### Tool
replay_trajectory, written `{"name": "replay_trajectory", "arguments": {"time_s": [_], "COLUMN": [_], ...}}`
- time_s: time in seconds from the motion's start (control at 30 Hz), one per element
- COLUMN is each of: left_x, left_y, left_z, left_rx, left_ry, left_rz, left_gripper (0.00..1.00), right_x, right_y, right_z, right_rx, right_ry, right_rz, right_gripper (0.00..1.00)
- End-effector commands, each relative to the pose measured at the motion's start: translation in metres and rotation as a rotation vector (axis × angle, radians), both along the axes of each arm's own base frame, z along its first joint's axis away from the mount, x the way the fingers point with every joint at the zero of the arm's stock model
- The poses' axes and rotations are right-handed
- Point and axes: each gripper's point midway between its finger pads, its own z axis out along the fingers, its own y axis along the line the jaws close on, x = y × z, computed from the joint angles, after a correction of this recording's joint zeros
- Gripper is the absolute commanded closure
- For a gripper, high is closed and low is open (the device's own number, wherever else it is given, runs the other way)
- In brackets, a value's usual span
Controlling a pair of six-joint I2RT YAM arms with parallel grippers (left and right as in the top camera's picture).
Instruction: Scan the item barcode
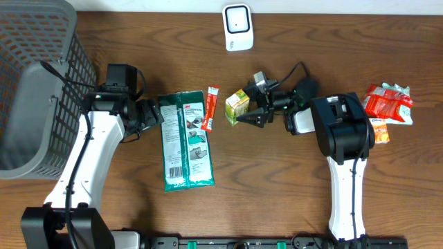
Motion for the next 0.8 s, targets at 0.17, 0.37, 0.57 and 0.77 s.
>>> {"name": "replay_trajectory", "arguments": {"time_s": [0.17, 0.37, 0.57, 0.77], "left_x": [0.002, 0.002, 0.002, 0.002], "left_y": [0.003, 0.003, 0.003, 0.003], "left_z": [0.003, 0.003, 0.003, 0.003], "left_rx": [0.015, 0.015, 0.015, 0.015], "left_ry": [-0.006, -0.006, -0.006, -0.006], "left_rz": [-0.003, -0.003, -0.003, -0.003], "left_gripper": [0.10, 0.10, 0.10, 0.10], "right_x": [-0.009, -0.008, -0.015, -0.022], "right_y": [-0.003, -0.002, 0.006, 0.017], "right_z": [-0.003, -0.010, -0.019, -0.029], "right_rx": [-0.030, -0.018, -0.020, -0.023], "right_ry": [0.171, 0.228, 0.288, 0.351], "right_rz": [-0.001, -0.079, -0.115, -0.172], "right_gripper": [0.18, 0.20, 0.22, 0.25]}}
